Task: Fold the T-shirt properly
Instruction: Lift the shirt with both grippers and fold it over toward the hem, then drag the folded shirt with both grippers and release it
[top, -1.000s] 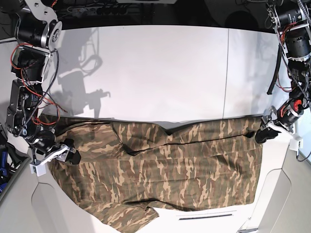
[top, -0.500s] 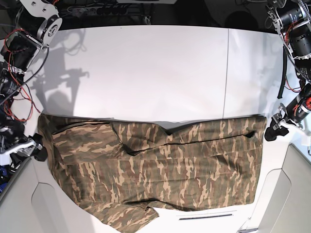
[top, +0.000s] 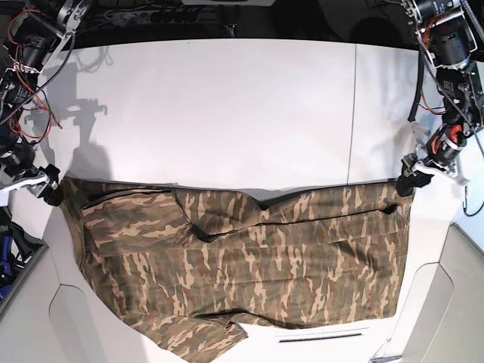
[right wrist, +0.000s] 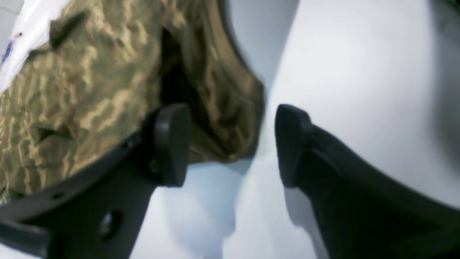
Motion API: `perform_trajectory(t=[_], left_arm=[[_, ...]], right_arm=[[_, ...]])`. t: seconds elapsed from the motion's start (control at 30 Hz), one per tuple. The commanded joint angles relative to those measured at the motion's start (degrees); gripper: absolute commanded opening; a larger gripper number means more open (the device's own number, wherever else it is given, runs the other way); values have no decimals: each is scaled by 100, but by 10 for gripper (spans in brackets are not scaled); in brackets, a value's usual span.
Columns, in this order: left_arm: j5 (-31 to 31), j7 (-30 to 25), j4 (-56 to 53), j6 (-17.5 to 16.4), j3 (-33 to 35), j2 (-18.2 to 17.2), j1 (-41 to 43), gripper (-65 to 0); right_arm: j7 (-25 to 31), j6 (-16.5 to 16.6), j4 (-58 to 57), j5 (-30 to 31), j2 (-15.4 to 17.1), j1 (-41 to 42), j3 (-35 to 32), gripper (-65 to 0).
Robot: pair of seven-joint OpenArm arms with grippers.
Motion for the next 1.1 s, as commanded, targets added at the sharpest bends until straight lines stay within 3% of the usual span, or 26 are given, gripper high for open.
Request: perform_trajectory(t=[0.0,0.23,0.43,0.6,0.67,0.77,0.93,1.07], left_arm=[[59,-98,24,-37,-13,-68,-105,-225],[304,-599,-275,-37,-13,61,-107,-246],[280,-649,-273,-39,-13,61,-107,-490],[282,-649,-273,-39,-13,57,-234,-650],[282,-597,-273,-105,-13,55,-302,-650],[280,-380,-271,-670,-13,11,-411,-650],[79,-295,-149,-670,-13,-197,-492,-650],[-240,260,66,-670,-13,-358,-479,-650]], right_arm=[[186,42,-61,90,83,107,-33,-281],[529,269,-603,155,-61,105,-463,-281],[791,299,-603,120,-264,142,-660,-298],[780,299,-603,-90,-332,391,-660,-569],[780,304,-603,-131,-323,474,-660,-650],[748,496,-601,-127,-302,520,-660,-650],[393,562,-575,-76,-278,549,-649,-650],[-107,564,-527,166,-136,533,-564,-650]])
